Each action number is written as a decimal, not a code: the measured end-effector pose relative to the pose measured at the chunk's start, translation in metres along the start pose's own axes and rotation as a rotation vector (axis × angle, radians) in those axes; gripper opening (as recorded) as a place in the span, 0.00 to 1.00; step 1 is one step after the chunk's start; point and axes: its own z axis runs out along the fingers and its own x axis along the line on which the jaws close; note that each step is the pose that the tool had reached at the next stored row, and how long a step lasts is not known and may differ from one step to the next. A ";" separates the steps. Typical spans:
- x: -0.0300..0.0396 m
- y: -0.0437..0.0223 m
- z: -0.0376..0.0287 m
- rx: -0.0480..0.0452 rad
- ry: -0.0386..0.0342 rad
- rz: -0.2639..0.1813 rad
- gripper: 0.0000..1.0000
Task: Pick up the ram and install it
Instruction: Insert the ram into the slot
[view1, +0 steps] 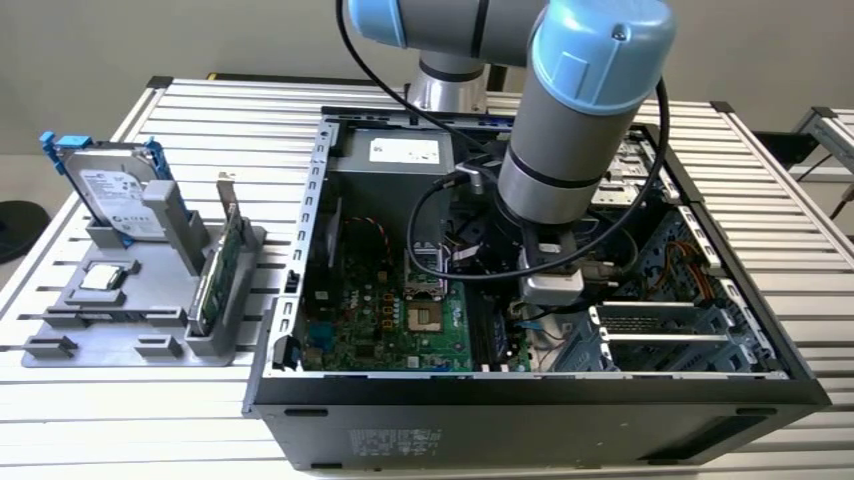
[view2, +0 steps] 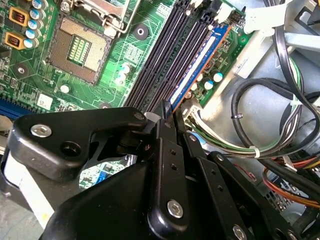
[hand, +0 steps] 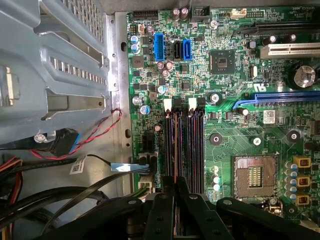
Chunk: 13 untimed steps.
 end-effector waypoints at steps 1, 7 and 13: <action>0.0000 0.0000 0.0001 -0.0001 0.0000 0.000 0.00; -0.0001 0.0000 0.0005 0.0000 0.0000 0.000 0.00; -0.0003 0.0000 0.0005 0.0000 0.0000 0.000 0.00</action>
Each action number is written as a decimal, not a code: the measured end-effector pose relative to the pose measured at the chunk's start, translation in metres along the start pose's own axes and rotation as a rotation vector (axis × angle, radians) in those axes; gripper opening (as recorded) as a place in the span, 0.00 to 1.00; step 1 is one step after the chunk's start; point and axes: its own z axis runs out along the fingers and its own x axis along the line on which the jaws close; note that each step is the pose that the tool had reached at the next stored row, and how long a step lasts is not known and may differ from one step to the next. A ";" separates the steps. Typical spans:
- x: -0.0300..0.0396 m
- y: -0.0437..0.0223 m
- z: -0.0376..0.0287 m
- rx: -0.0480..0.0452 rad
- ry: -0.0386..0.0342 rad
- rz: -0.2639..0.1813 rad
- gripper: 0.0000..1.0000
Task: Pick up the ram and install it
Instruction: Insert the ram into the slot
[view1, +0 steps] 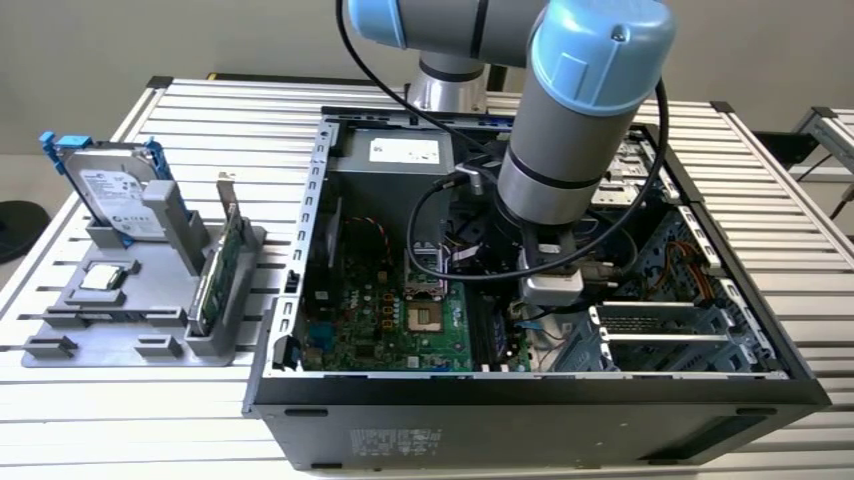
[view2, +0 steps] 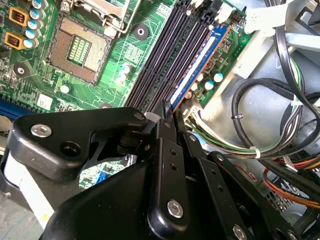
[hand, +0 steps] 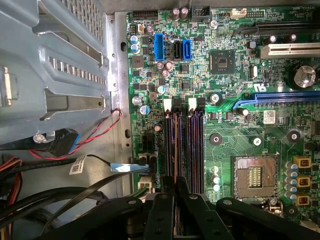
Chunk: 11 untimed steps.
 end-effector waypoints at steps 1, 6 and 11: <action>0.0000 0.0000 0.0000 0.0000 0.0000 0.000 0.00; 0.0001 0.0000 0.0000 0.0000 -0.0001 0.000 0.00; 0.0003 -0.0001 -0.0014 0.0001 0.0000 -0.001 0.00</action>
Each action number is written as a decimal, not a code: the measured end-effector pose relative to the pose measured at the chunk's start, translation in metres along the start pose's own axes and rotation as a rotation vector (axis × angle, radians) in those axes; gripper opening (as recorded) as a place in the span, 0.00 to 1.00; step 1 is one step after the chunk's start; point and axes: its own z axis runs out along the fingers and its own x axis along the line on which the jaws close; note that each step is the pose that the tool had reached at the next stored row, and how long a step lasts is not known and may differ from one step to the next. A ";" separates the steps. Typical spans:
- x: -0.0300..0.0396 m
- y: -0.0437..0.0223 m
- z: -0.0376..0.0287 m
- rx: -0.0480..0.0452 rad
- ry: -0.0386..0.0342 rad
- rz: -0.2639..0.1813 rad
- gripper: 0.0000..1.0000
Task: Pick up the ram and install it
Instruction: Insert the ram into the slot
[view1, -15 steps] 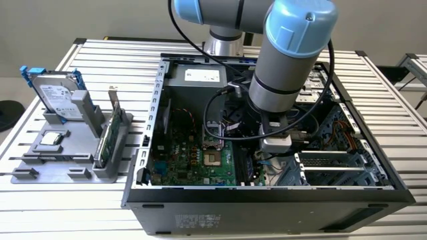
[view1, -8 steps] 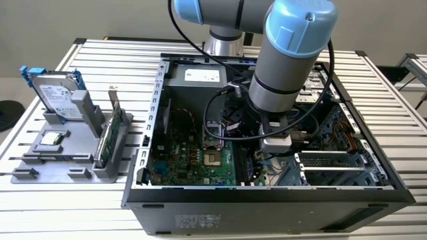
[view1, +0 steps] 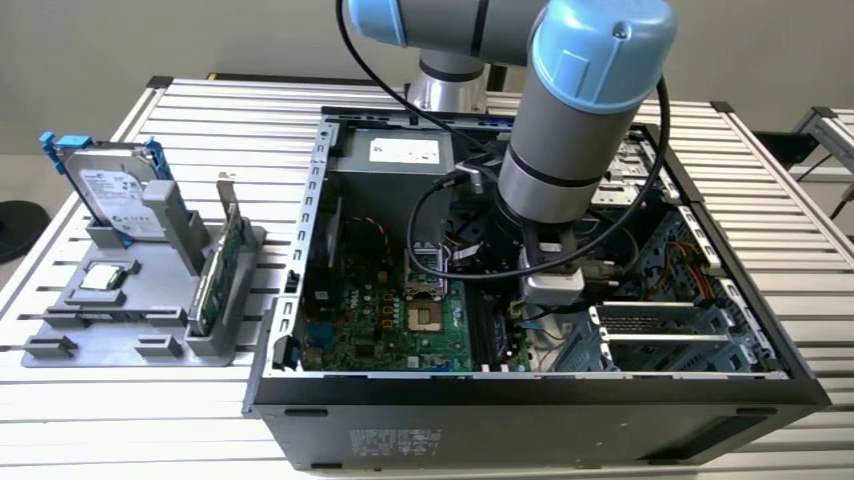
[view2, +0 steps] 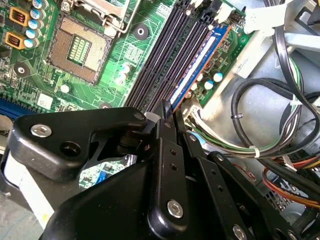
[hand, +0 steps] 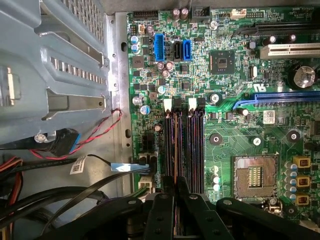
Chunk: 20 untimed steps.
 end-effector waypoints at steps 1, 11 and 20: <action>0.0000 0.0000 0.0000 0.0001 0.0000 0.000 0.00; 0.0021 -0.0001 -0.0001 -0.0003 -0.0002 -0.016 0.00; 0.0032 -0.0001 0.0001 -0.0003 -0.0003 -0.022 0.00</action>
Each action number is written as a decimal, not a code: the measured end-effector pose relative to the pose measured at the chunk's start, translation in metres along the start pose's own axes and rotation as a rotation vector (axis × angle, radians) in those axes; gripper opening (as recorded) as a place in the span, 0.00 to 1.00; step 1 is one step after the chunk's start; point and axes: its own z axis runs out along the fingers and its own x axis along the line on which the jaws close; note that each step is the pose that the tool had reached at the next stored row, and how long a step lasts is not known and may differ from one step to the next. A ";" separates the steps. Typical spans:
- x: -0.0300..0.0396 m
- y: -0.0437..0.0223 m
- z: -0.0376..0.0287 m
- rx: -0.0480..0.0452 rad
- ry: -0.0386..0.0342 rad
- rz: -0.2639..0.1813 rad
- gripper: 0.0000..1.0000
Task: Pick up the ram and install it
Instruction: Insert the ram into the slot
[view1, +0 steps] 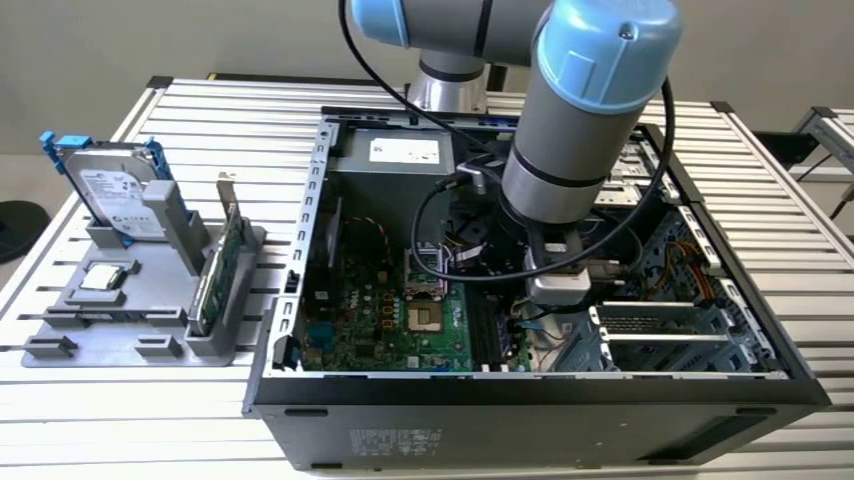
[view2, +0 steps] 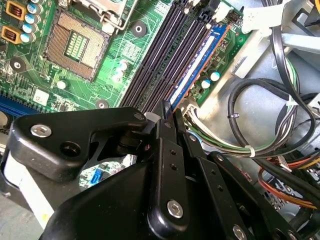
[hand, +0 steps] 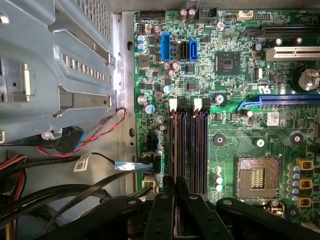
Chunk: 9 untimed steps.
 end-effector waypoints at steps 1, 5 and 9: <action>0.0000 0.0000 0.0003 0.0004 0.0000 0.000 0.00; 0.0000 0.0000 0.0024 0.0037 -0.0001 0.000 0.00; 0.0000 0.0000 0.0024 0.0040 -0.0002 0.000 0.00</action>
